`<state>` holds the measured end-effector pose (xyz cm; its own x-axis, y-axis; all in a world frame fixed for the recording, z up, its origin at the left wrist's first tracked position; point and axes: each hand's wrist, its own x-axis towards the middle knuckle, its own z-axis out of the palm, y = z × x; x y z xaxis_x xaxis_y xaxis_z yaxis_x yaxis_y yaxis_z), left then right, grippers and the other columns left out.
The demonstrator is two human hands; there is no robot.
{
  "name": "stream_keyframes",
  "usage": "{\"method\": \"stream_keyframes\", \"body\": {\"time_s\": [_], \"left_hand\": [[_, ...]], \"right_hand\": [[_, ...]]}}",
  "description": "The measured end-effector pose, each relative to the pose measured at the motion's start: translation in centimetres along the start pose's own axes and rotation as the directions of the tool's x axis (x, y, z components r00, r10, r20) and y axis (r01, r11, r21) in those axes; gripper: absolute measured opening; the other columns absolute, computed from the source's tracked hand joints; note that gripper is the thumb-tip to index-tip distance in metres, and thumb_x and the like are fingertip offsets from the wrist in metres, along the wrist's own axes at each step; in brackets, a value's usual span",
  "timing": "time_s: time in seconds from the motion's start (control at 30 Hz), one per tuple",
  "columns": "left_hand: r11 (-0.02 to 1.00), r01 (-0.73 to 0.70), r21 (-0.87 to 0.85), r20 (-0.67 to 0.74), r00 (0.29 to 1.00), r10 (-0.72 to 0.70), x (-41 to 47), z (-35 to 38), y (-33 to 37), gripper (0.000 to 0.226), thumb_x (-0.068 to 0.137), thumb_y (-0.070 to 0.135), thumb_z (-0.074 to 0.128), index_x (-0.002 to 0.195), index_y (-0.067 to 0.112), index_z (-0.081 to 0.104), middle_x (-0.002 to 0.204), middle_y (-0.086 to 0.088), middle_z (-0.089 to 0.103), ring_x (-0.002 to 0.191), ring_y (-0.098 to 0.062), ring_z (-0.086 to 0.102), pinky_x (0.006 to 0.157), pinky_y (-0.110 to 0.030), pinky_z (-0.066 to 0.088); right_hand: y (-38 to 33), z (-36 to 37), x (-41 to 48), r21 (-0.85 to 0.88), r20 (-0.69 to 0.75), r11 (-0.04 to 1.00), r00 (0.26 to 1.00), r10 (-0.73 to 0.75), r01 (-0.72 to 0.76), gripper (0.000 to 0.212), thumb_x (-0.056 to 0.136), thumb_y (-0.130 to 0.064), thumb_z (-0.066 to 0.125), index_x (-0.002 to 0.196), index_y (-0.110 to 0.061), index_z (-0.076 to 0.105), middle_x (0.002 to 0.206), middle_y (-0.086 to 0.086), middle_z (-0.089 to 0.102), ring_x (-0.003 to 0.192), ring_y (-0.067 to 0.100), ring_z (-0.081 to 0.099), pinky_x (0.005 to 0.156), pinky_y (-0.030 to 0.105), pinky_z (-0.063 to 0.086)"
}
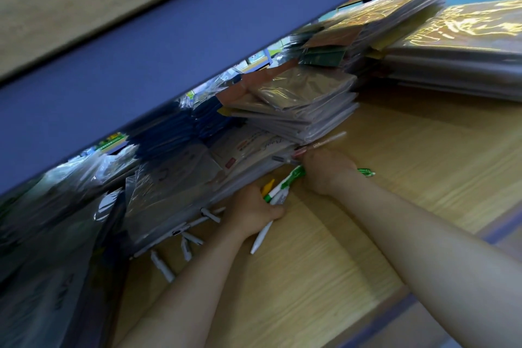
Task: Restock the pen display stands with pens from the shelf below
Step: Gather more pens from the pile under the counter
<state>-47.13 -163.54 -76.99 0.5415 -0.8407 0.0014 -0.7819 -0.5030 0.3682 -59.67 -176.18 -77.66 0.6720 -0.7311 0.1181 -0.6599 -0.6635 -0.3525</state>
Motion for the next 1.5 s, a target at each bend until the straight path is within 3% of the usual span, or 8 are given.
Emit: {"method": "stream_keyframes", "body": {"time_s": [0.27,0.4,0.53,0.77,0.93,1.1,1.3,1.5], "left_hand": [[0.983,-0.017,-0.181,-0.010,1.000,0.015,-0.7,-0.4,1.6,0.027,0.078,0.028,0.066,0.059,0.017,0.049,0.053,0.003,0.054,0.054,-0.012,0.055,0.056,-0.026,0.042],[0.894,-0.063,-0.444,-0.074,0.997,0.033,-0.9,-0.4,3.4,0.028,0.084,0.018,0.061,0.060,0.019,0.048,0.053,0.005,0.049,0.056,-0.013,0.051,0.057,-0.026,0.041],[0.877,-0.117,-0.466,-0.063,0.993,0.099,-0.7,-0.5,4.5,0.010,0.089,0.019,0.056,0.085,0.011,0.061,0.073,0.000,0.054,0.071,-0.014,0.052,0.064,-0.028,0.038],[0.921,-0.096,-0.379,-0.036,0.995,0.088,2.2,0.3,6.5,0.028,0.092,0.026,0.050,0.120,0.026,0.049,0.098,-0.005,0.064,0.087,-0.021,0.063,0.079,-0.040,0.054],[0.974,-0.130,-0.187,-0.133,0.985,0.106,5.6,2.2,10.0,0.038,0.089,0.040,0.062,0.113,0.011,0.057,0.104,-0.008,0.065,0.087,-0.022,0.060,0.069,-0.031,0.046],[0.982,-0.178,0.069,-0.064,0.981,0.183,7.0,5.7,12.0,0.050,0.084,0.048,0.066,0.120,0.014,0.061,0.121,-0.011,0.064,0.111,-0.030,0.059,0.087,-0.033,0.048],[0.986,-0.118,0.121,0.011,0.993,0.118,5.8,5.2,14.3,0.040,0.077,0.039,0.066,0.108,0.014,0.063,0.103,-0.009,0.067,0.094,-0.030,0.064,0.076,-0.031,0.052],[0.906,-0.102,-0.412,0.163,0.969,0.184,-2.0,3.9,19.4,0.017,0.069,0.024,0.064,0.083,0.014,0.064,0.055,0.002,0.061,0.049,-0.015,0.059,0.051,-0.023,0.045]], "right_hand": [[0.8,-2.8,-2.7,0.204,0.049,0.979,0.998,-0.028,0.018,0.010,0.095,-0.011,0.048,0.103,-0.013,0.053,0.087,0.004,0.057,0.081,0.023,0.057,0.067,0.033,0.047],[1.2,-4.3,-3.0,0.708,0.019,0.704,0.998,0.052,-0.050,0.010,0.094,-0.006,0.048,0.094,-0.006,0.058,0.072,0.011,0.057,0.056,0.020,0.051,0.050,0.030,0.043],[1.0,-4.1,-3.5,0.870,-0.187,0.487,0.964,0.188,0.074,0.021,0.089,-0.003,0.054,0.073,-0.016,0.055,0.055,0.002,0.047,0.049,0.020,0.045,0.051,0.036,0.041],[2.9,-0.8,-4.5,0.858,-0.197,0.513,0.908,0.370,-0.023,0.012,0.086,-0.019,0.061,0.077,-0.011,0.063,0.064,0.014,0.063,0.062,0.039,0.063,0.059,0.052,0.056],[5.7,-2.8,-5.7,0.896,-0.185,0.435,0.810,0.556,-0.094,0.029,0.094,-0.030,0.059,0.069,-0.016,0.056,0.056,0.008,0.059,0.055,0.031,0.064,0.060,0.046,0.055],[6.2,-2.4,-6.6,0.860,-0.202,0.489,0.781,0.591,-0.148,0.039,0.084,-0.031,0.065,0.055,-0.008,0.055,0.060,0.019,0.064,0.062,0.040,0.064,0.061,0.049,0.053],[7.5,-2.6,-6.7,0.979,-0.076,0.196,0.780,0.621,-0.061,0.033,0.095,-0.029,0.061,0.068,-0.020,0.045,0.048,0.002,0.043,0.039,0.023,0.048,0.045,0.031,0.041],[9.3,-5.8,-10.9,0.993,0.058,0.035,0.741,0.669,-0.109,0.040,0.084,-0.029,0.070,0.054,-0.022,0.045,0.043,-0.004,0.037,0.045,0.017,0.035,0.047,0.030,0.030]]}}
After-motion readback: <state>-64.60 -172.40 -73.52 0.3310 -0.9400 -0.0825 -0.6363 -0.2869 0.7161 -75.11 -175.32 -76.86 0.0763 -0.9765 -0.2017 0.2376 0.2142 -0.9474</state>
